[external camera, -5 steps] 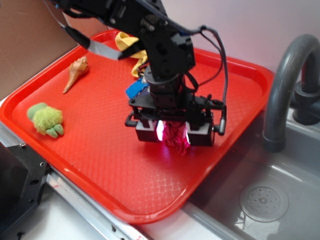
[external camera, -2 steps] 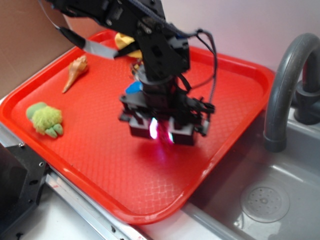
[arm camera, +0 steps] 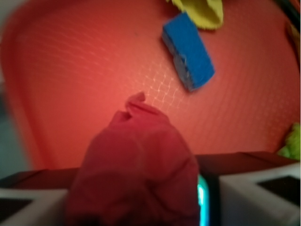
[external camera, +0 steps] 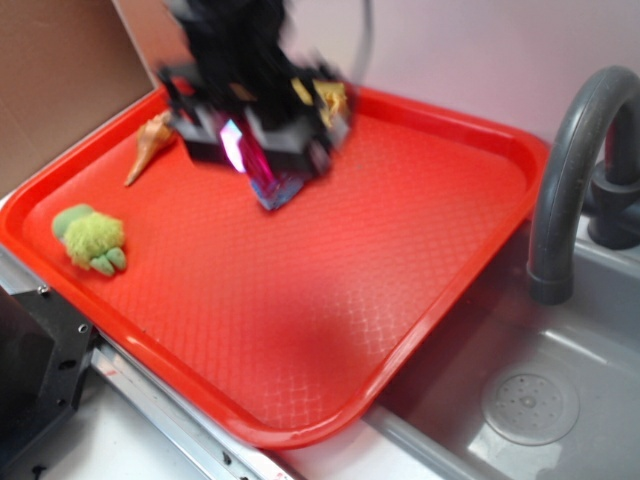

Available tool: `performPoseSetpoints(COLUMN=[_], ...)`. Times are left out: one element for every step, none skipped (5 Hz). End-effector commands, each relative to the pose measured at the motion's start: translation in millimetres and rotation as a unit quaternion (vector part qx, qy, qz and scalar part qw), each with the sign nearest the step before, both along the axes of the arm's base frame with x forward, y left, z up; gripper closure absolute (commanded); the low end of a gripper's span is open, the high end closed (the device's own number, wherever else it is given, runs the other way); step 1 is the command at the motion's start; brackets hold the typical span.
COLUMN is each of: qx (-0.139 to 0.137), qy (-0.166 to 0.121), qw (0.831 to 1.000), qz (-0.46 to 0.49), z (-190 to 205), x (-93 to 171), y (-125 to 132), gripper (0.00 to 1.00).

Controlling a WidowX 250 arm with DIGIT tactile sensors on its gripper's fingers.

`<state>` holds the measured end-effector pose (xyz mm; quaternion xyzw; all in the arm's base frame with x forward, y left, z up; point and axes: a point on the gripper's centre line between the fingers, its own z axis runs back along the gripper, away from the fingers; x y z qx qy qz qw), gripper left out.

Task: Grab the red paper.

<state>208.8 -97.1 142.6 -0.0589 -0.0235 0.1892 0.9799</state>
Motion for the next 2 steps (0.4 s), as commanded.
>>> performPoseSetpoints(qx=[-0.104,-0.090], qy=[-0.055,-0.079], qw=[0.993,0.993], qz=[-0.027,0.020], z=[75,98], x=[-19,-32], y=[49,69], gripper=[1.00,1.00])
